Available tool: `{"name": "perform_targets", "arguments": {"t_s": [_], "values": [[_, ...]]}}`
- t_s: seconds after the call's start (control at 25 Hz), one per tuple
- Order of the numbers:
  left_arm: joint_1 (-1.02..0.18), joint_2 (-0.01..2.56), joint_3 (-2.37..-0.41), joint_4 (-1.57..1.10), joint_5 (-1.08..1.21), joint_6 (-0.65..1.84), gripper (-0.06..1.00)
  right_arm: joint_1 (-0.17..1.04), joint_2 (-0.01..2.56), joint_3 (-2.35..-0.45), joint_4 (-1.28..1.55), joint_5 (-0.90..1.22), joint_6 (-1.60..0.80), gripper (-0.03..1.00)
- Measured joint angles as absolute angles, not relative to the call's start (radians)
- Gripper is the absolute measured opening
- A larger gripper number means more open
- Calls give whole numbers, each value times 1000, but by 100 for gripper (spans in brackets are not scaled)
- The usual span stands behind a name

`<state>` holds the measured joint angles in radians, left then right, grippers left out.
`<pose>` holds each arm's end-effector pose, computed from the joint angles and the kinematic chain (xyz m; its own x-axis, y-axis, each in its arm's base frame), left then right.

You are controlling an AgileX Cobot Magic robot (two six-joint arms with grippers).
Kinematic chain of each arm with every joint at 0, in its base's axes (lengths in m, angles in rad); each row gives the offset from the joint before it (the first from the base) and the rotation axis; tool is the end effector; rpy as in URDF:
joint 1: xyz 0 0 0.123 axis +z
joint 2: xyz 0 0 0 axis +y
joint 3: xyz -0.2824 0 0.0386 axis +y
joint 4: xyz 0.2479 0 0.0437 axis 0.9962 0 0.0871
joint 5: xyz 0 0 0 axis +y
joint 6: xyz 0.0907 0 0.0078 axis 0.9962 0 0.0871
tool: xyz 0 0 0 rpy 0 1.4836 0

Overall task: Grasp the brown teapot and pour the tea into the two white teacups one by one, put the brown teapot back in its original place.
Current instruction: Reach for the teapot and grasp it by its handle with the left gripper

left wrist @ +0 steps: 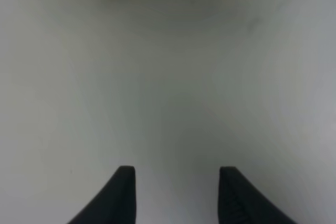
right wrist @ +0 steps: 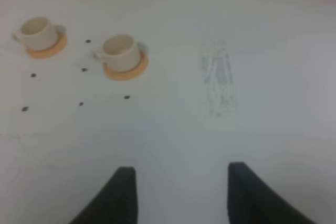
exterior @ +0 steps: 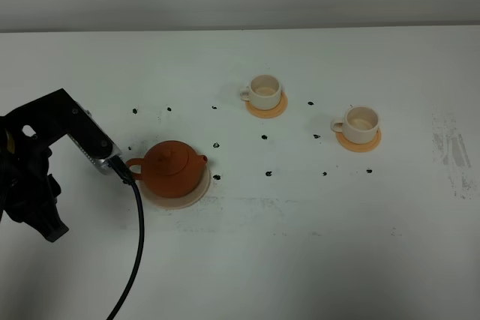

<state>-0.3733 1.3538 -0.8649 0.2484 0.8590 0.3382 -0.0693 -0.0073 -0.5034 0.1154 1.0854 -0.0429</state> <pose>0.2341 -0.0735 0.2445 -0.6274 0.7538 -0.1954 0.6903 0.6545 0.3086 -0.0070 0.0098 0.2765 -0.4651 0.0434 -0.8842 -0.0158 0.9982 0.0573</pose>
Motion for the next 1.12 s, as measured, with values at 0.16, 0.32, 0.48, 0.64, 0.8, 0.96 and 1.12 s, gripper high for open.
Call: {"name": "perform_targets", "arguments": {"t_s": [0.16, 0.32, 0.48, 0.64, 0.8, 0.96, 1.12], "values": [[-373, 1364, -865, 248, 890, 363, 40, -69, -7, -503, 152, 1082, -43, 42], [-373, 1373, -865, 243, 903, 376, 40, -69, -7, -503, 166, 1078, -43, 42], [-353, 1373, -877, 161, 904, 419, 40, -69, -7, -503, 166, 1078, -43, 42], [-254, 1382, -922, -36, 895, 567, 40, -69, -7, -503, 166, 1078, -43, 42], [-204, 1432, -994, -197, 947, 696, 40, -69, -7, -503, 167, 1078, -43, 42], [-179, 1524, -1077, -246, 1045, 794, 40, -69, -7, -503, 167, 1078, -43, 42], [-176, 1614, -1152, -230, 1081, 939, 40, -69, -7, -503, 168, 1078, -44, 40]]}}
